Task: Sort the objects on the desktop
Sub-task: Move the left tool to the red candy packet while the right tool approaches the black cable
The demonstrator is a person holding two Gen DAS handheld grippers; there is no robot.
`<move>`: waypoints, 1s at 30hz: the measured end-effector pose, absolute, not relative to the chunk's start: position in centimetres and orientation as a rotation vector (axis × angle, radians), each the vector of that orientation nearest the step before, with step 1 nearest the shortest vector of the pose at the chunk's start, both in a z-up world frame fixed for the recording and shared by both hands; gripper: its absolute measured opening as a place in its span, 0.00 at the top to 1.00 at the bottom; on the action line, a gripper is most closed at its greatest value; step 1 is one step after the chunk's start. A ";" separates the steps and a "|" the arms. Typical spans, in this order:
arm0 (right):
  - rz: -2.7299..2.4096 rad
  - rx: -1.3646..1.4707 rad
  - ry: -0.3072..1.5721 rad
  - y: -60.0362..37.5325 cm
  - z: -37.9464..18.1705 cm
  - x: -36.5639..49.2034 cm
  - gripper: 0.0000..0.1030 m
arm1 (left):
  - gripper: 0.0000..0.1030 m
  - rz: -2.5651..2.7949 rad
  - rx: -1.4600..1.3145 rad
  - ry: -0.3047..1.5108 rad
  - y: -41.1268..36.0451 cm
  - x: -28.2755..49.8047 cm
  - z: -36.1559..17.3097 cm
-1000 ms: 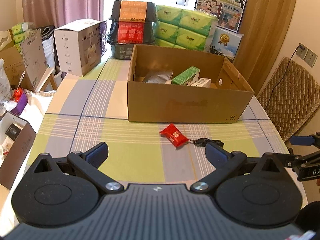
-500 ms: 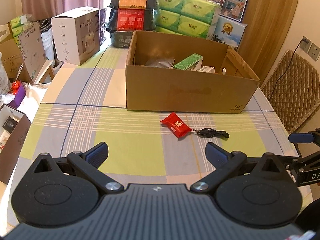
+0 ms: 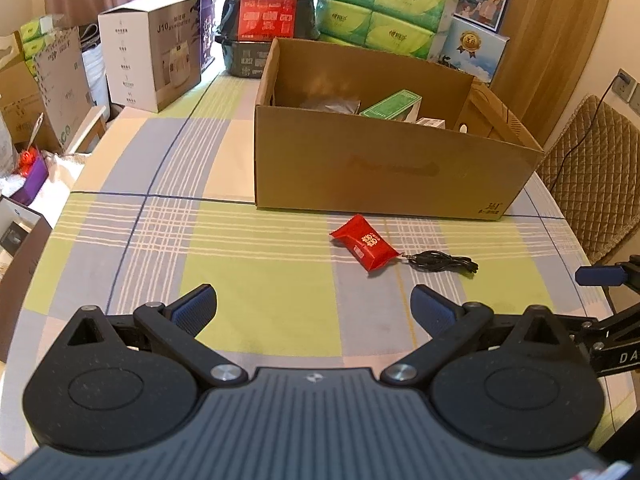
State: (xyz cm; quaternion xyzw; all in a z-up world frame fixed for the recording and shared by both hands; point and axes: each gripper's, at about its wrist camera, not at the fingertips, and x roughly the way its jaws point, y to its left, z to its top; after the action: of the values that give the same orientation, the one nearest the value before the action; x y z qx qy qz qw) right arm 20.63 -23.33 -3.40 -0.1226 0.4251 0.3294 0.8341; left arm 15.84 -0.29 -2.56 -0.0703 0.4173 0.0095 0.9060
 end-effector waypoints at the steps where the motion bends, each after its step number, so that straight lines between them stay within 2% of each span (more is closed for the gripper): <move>1: 0.703 -0.264 0.893 -23.2 -3.5 20.8 0.02 | 0.02 0.021 -0.147 0.860 -0.3 16.1 -2.7; 3: 0.726 -0.281 0.870 -22.9 -3.9 21.0 0.03 | 0.02 0.025 -0.149 0.857 -0.1 16.5 -3.2; 8: 0.771 -0.311 0.834 -22.2 -5.4 22.2 0.19 | 0.02 0.035 -0.167 0.850 0.2 17.8 -4.7; 14: 0.816 -0.359 0.811 -21.3 -8.3 23.9 0.30 | 0.02 0.040 -0.211 0.849 0.7 19.3 -7.1; 24: 0.901 -0.424 0.726 -19.8 -10.6 26.1 0.44 | 0.02 -0.033 -0.186 0.817 -0.5 22.0 -9.5; 30: 0.962 -0.483 0.721 -18.4 -11.8 26.9 0.58 | 0.02 -0.056 -0.207 0.817 -0.7 22.8 -10.1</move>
State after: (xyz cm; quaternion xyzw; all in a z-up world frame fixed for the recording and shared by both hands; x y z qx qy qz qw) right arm 26.95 -18.37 -11.77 -0.2251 0.3360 0.4480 0.7973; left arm 22.76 -0.65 -10.14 -0.1007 0.3965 -0.0270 0.9121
